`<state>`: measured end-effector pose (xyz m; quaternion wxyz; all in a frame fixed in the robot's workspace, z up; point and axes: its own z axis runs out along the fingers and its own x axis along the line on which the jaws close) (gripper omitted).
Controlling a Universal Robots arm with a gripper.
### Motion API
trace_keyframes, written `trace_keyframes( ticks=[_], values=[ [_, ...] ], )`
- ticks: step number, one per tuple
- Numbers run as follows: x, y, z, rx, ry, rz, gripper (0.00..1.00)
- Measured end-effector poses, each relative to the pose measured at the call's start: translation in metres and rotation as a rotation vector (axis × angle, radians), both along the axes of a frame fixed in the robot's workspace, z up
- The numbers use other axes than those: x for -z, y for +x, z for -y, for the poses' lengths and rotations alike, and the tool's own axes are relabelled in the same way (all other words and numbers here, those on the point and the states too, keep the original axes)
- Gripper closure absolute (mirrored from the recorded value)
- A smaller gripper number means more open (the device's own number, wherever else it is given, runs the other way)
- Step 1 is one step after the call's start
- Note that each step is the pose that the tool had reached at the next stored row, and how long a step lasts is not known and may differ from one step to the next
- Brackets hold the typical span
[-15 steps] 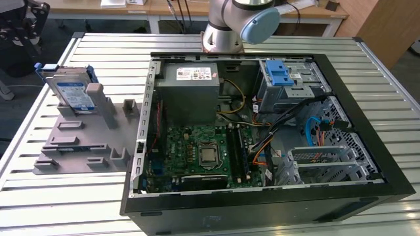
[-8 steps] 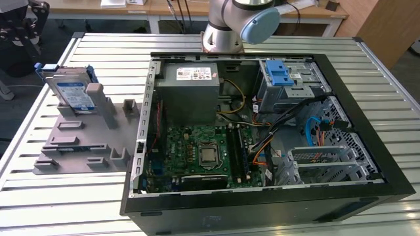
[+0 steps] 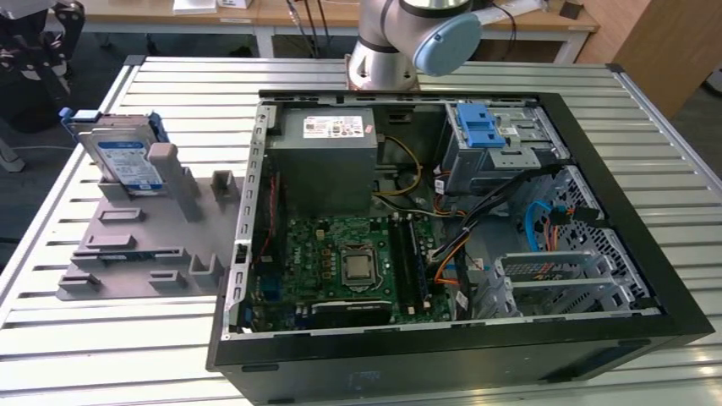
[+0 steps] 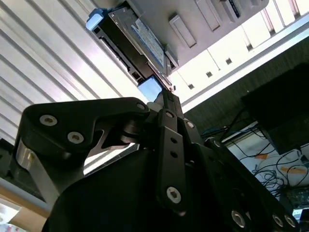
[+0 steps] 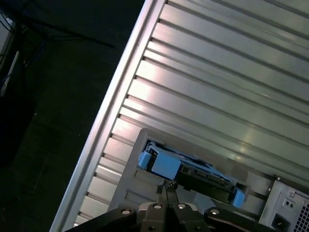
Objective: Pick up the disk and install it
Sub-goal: 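Pick up the disk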
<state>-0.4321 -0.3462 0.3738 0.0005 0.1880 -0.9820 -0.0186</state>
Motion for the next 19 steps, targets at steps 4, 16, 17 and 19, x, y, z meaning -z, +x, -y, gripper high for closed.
trace_keyframes(
  ticks=[4,16,17,19],
  values=[
    [0.0001,0.0000,0.0000,-0.062,0.0000,0.0000,0.89],
    [0.0005,0.0000,0.0000,-0.260,0.0000,0.0000,0.89],
    [0.0006,0.0000,0.0000,-0.277,0.0000,0.0000,0.89],
    [0.0007,0.0000,0.0000,-0.309,0.0000,0.0000,0.89]
  ],
)
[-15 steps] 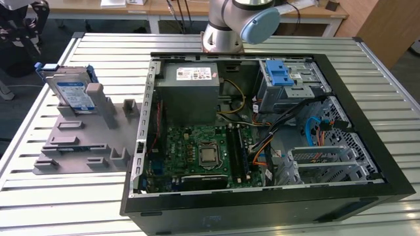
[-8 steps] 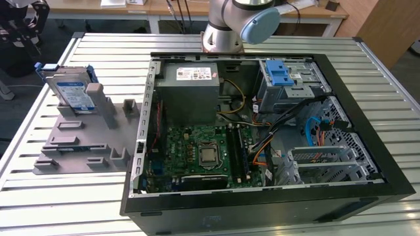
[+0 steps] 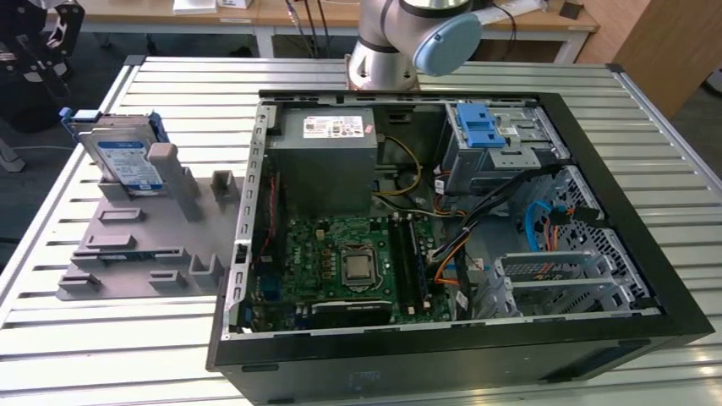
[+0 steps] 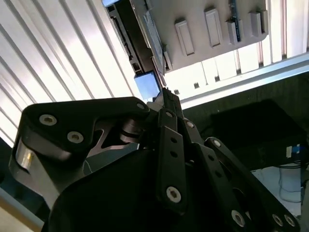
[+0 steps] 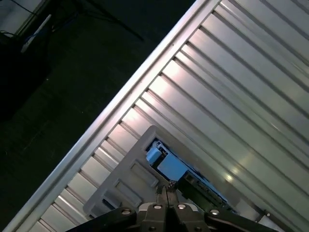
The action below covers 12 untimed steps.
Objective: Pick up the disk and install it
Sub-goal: 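Pick up the disk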
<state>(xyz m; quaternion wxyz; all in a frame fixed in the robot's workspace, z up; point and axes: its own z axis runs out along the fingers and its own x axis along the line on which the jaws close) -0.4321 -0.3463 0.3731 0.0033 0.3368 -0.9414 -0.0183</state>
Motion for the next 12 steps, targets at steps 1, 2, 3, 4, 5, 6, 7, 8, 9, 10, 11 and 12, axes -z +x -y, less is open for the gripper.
trace_keyframes(
  ticks=[1,2,3,4,5,6,7,8,9,10,11,12],
  values=[
    [0.0001,0.0000,0.0000,-0.016,0.0000,0.0000,0.89],
    [0.0001,0.0000,0.0000,-0.031,0.0001,0.0000,0.89],
    [0.0001,0.0000,0.0000,-0.046,0.0000,0.0000,0.89],
    [0.0001,0.0000,0.0000,-0.061,0.0000,-0.0001,0.89],
    [0.0002,0.0000,0.0000,-0.074,0.0000,0.0000,0.89],
    [0.0002,0.0000,0.0000,-0.088,0.0000,0.0000,0.89],
    [0.0003,0.0000,0.0000,-0.102,0.0000,0.0000,0.89],
    [0.0003,0.0000,0.0000,-0.115,0.0000,0.0000,0.89],
    [0.0003,0.0000,0.0000,-0.130,0.0000,0.0000,0.89],
    [0.0004,0.0000,0.0000,-0.143,0.0000,0.0000,0.89],
    [0.0004,0.0000,0.0000,-0.158,0.0000,0.0000,0.89],
    [0.0005,0.0000,0.0000,-0.171,0.0000,0.0000,0.89]
  ],
)
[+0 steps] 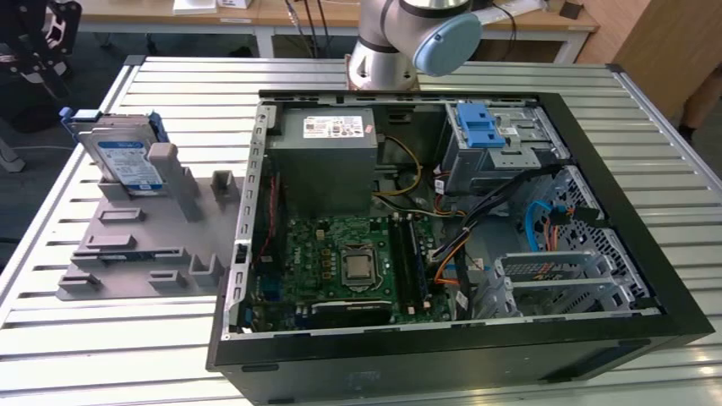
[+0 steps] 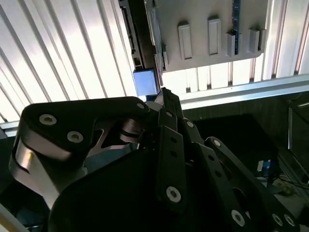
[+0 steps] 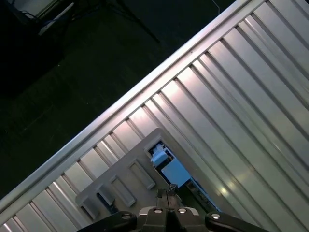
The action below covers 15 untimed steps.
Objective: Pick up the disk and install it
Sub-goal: 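Pick up the disk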
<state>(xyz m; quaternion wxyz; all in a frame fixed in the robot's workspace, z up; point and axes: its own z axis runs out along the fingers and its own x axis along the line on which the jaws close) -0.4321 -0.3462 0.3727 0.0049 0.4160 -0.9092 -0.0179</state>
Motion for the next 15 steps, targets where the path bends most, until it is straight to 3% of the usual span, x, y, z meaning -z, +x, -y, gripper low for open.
trace_keyframes(
  ticks=[15],
  values=[
    [0.0007,0.0000,0.0000,-0.194,-0.0001,0.0017,0.89]
  ],
)
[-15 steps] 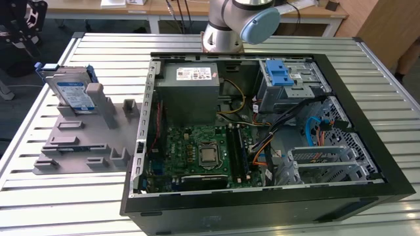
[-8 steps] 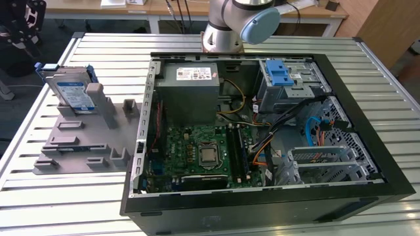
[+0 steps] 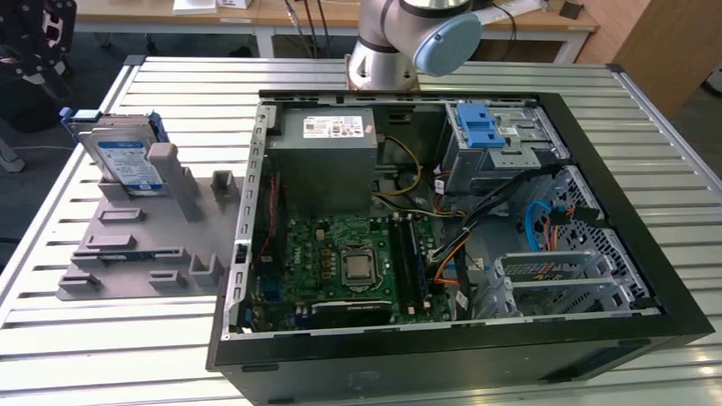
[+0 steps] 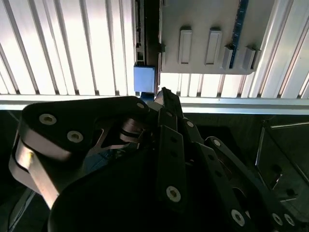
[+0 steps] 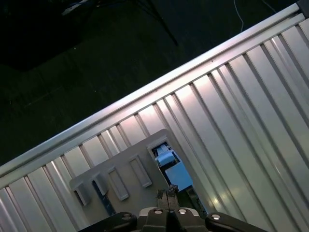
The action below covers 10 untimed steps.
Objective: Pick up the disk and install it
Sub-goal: 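Pick up the disk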
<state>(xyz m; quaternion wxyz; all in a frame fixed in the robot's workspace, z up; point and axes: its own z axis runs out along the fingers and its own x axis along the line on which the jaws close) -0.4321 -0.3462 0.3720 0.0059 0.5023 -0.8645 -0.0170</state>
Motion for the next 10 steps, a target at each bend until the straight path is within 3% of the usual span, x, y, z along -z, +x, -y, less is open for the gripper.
trace_keyframes(
  ticks=[10],
  values=[
    [0.0001,0.0000,0.0000,-0.049,0.0000,0.0038,0.89]
  ],
)
